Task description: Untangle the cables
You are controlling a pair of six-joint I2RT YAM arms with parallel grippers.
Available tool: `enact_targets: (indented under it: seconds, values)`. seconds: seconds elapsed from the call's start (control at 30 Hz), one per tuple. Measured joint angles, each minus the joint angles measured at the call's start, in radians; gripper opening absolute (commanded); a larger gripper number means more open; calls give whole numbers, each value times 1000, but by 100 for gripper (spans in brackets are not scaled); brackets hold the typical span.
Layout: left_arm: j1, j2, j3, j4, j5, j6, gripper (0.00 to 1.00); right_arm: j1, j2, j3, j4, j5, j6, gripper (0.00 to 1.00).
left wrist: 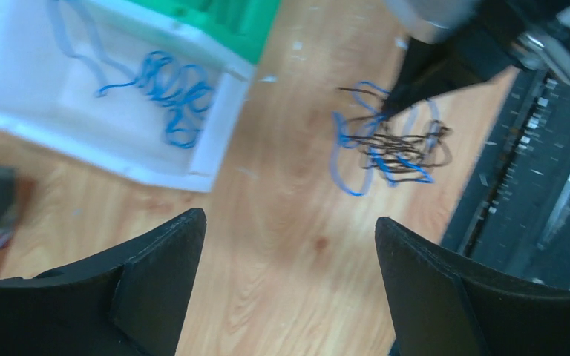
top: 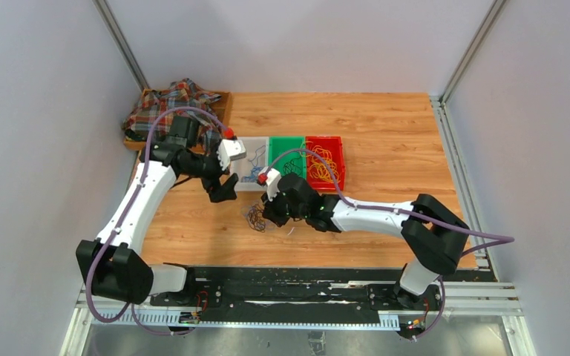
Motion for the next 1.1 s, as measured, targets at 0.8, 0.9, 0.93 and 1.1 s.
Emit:
enact_targets:
  seconds: [0.8,0.9,0.93,1.1]
  values:
    - [-109,-105,-157,-136,63,359,69,-17,-129,-148,227,-196,109,1]
    - [-126,-116,-157,-137,58,370,66,-17,-129,-148,232,-227,116,1]
    - [-134,-120,-157,-139,54,374,65,-17,-129,-148,234,-240,121,1]
    - [-162,-127,-149,-189,38,417,52,-35,-128,-148,240,-294,140,1]
